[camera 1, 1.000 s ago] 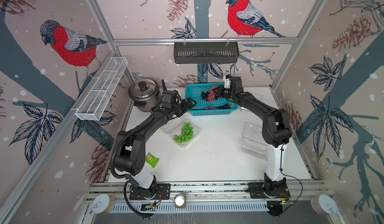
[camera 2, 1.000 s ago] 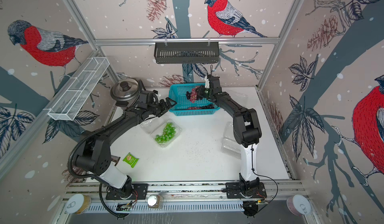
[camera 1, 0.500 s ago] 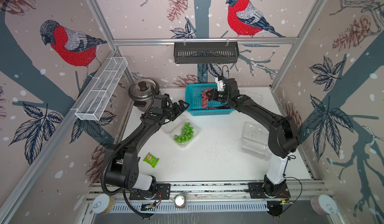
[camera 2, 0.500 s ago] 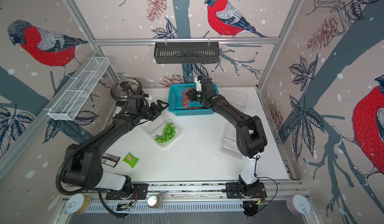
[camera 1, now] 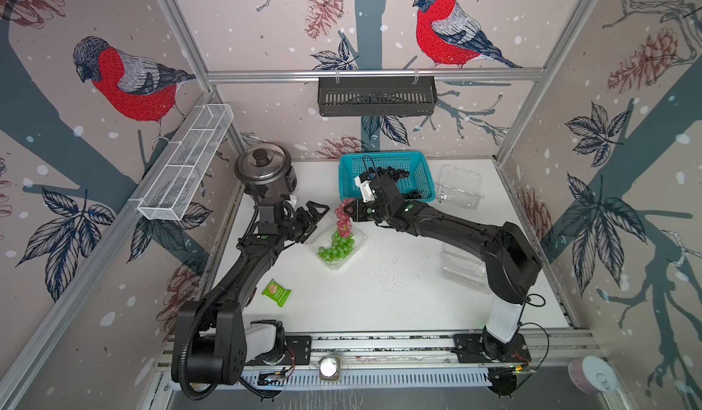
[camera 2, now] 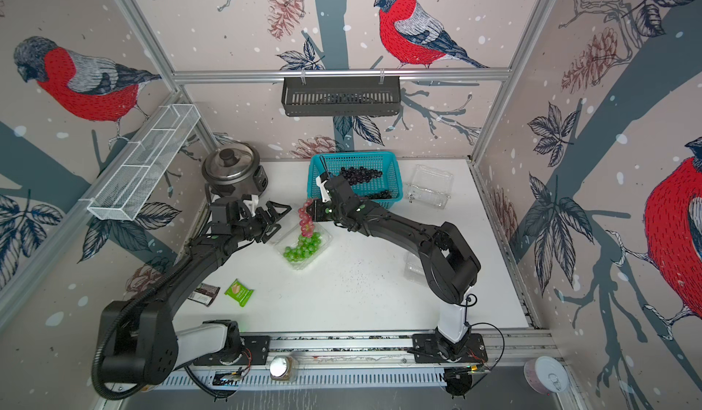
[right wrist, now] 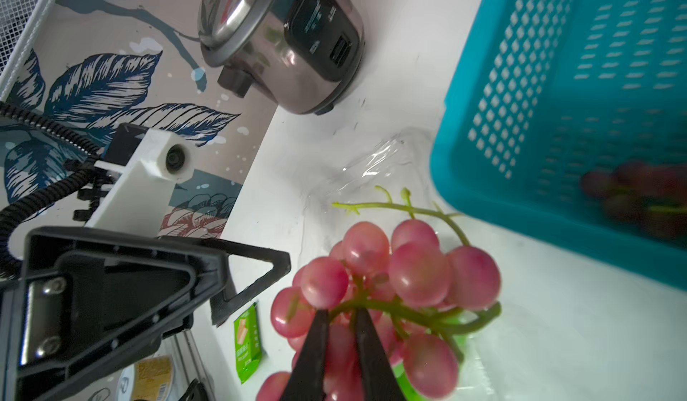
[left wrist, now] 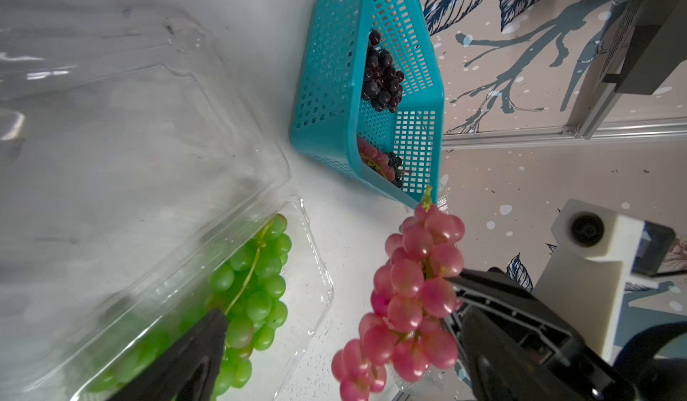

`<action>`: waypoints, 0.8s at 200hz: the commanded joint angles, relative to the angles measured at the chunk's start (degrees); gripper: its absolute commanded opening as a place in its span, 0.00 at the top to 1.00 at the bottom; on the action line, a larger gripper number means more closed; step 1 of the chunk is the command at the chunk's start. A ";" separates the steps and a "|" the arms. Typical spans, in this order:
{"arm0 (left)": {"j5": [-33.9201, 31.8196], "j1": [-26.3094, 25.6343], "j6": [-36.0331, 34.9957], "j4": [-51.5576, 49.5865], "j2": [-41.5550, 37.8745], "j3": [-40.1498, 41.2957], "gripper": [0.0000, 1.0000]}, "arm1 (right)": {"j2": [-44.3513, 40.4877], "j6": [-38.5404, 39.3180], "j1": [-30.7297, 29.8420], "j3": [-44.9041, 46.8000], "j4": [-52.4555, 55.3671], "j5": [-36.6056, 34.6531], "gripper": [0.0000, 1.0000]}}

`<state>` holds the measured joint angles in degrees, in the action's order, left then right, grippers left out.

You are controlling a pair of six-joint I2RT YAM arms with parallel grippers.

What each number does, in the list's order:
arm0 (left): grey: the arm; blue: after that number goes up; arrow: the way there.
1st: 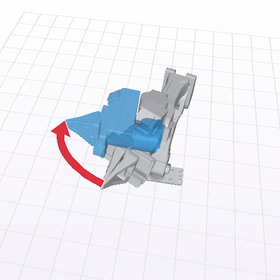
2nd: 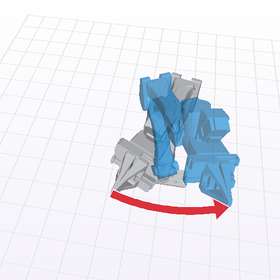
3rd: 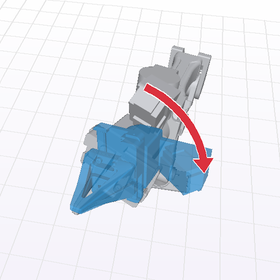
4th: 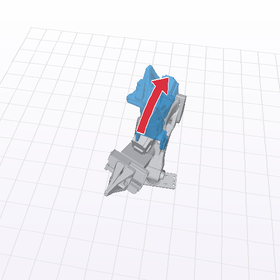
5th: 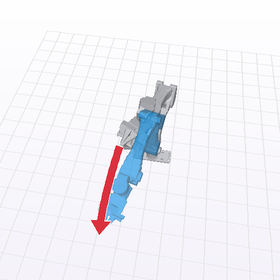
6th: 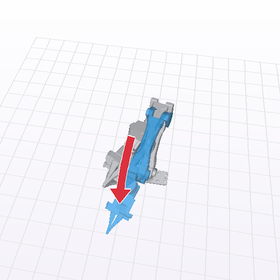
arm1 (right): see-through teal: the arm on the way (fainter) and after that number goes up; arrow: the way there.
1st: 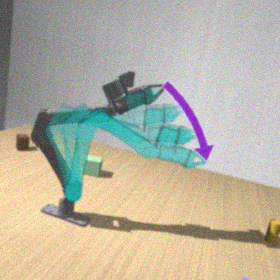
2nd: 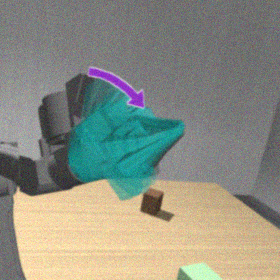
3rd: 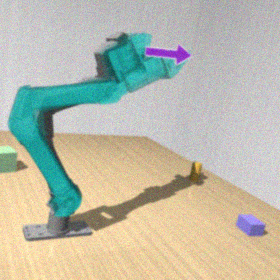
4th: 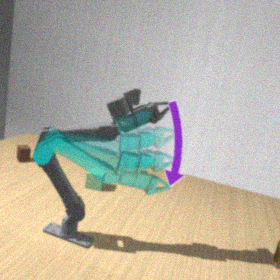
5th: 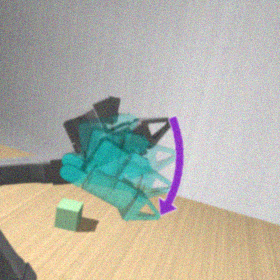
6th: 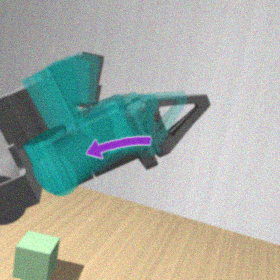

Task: Pack grapes into containers
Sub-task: Place the grape into the packing box.

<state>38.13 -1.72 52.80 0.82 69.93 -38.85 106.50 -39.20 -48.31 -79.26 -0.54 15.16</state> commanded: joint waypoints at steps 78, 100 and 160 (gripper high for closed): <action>4.76 4.98 0.75 1.03 -6.13 6.72 0.02 | 5.70 -6.13 -7.26 1.97 -5.91 -3.95 0.85; 4.85 5.07 0.64 0.99 -6.45 7.40 0.02 | 7.11 -6.87 -7.58 1.89 -5.86 -4.38 0.85; 5.11 5.14 0.38 1.63 -5.67 8.30 0.02 | 10.58 -6.44 -7.57 0.64 -4.42 -7.34 0.84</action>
<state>42.09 3.22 53.54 0.73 64.03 -30.76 116.05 -46.26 -55.81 -77.47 -5.21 10.52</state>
